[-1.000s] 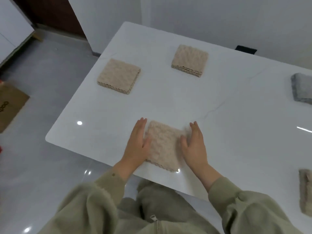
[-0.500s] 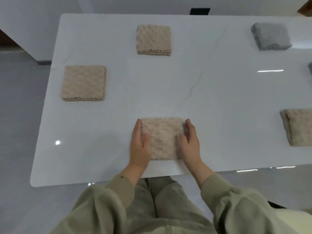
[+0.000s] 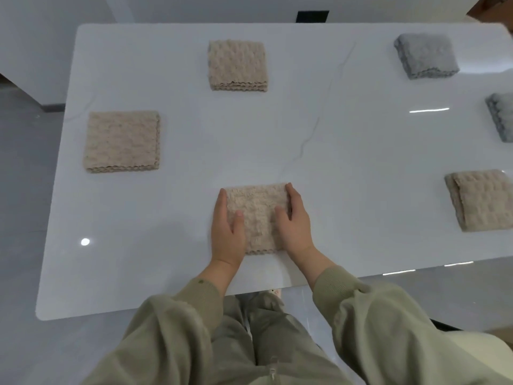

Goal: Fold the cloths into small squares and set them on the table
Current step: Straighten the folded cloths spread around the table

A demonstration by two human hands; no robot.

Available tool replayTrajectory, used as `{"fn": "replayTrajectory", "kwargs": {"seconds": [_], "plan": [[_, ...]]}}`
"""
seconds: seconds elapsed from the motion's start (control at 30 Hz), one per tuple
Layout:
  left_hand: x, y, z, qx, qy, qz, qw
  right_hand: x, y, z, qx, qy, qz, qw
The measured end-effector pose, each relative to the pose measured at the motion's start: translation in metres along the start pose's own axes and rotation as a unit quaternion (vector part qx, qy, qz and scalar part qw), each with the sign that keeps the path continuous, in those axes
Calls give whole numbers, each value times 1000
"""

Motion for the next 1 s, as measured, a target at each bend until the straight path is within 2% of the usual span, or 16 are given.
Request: {"fn": "replayTrajectory", "kwargs": {"seconds": [0.3, 0.53, 0.7, 0.83, 1.0], "plan": [[6, 7, 1, -21, 5, 21, 1000, 5, 7, 5, 29, 1, 7, 1000], [8, 5, -1, -27, 12, -1, 1000, 5, -6, 1, 21, 13, -16, 1000], [4, 18, -6, -46, 11, 21, 999, 10, 16, 0, 14, 22, 33, 999], [-12, 29, -13, -56, 12, 81, 995, 28, 24, -12, -20, 63, -13, 998], [-38, 37, -23, -97, 29, 246, 964, 74, 13, -39, -81, 123, -158, 976]]}}
Point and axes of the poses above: each hand's wrist, its own x-axis towards the middle knuckle, its own y-axis out of the back of the hand, z = x × y, the point moved 9 cm from there along x, towards the middle knuckle, and after that the axes turned 3 degrees about -x, right-handed, at the moved point
